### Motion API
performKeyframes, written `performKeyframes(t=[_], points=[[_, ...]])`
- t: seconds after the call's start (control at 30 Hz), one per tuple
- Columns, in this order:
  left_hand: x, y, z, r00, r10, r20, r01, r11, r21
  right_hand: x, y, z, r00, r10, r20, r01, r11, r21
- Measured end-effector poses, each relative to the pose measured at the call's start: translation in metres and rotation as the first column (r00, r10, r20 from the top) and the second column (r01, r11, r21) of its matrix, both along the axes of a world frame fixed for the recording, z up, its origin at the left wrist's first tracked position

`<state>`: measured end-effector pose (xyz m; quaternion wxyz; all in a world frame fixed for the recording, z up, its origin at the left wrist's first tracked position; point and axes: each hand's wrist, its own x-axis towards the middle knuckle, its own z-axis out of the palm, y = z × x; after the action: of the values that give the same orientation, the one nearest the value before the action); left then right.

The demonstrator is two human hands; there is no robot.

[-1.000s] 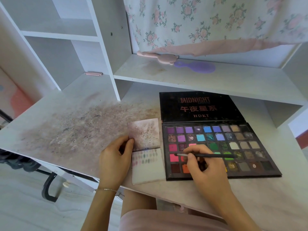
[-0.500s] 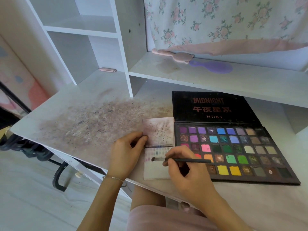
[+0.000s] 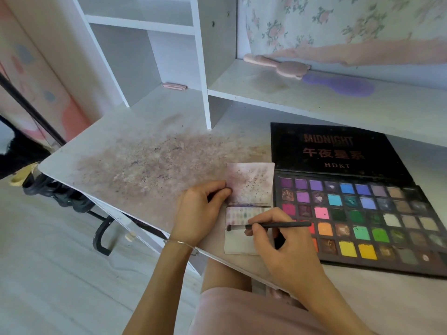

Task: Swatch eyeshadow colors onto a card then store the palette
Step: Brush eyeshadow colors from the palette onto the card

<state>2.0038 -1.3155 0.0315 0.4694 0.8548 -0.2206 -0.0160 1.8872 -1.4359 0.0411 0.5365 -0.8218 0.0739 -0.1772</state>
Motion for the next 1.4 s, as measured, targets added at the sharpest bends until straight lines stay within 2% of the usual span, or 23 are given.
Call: performKeyframes(t=[0.37, 1.17, 1.23, 1.4], points=[[0.000, 0.000, -0.001, 1.000, 0.004, 0.000, -0.004, 1.000, 0.005, 0.000, 0.000, 0.000, 0.999, 0.001, -0.046, -0.004, 0.998, -0.059], [-0.003, -0.001, 0.001, 0.999, 0.037, 0.036, -0.038, 0.999, 0.015, 0.001, 0.000, -0.002, 0.999, 0.006, -0.047, -0.010, 0.996, -0.091], [-0.004, -0.001, 0.003, 0.998, 0.045, 0.033, -0.045, 0.999, 0.017, -0.001, -0.001, -0.002, 1.000, 0.011, -0.018, -0.012, 0.999, -0.052], [-0.016, 0.004, 0.004, 0.993, 0.114, 0.037, -0.114, 0.993, -0.002, -0.006, -0.006, 0.003, 0.972, -0.111, 0.206, 0.073, 0.980, 0.184]])
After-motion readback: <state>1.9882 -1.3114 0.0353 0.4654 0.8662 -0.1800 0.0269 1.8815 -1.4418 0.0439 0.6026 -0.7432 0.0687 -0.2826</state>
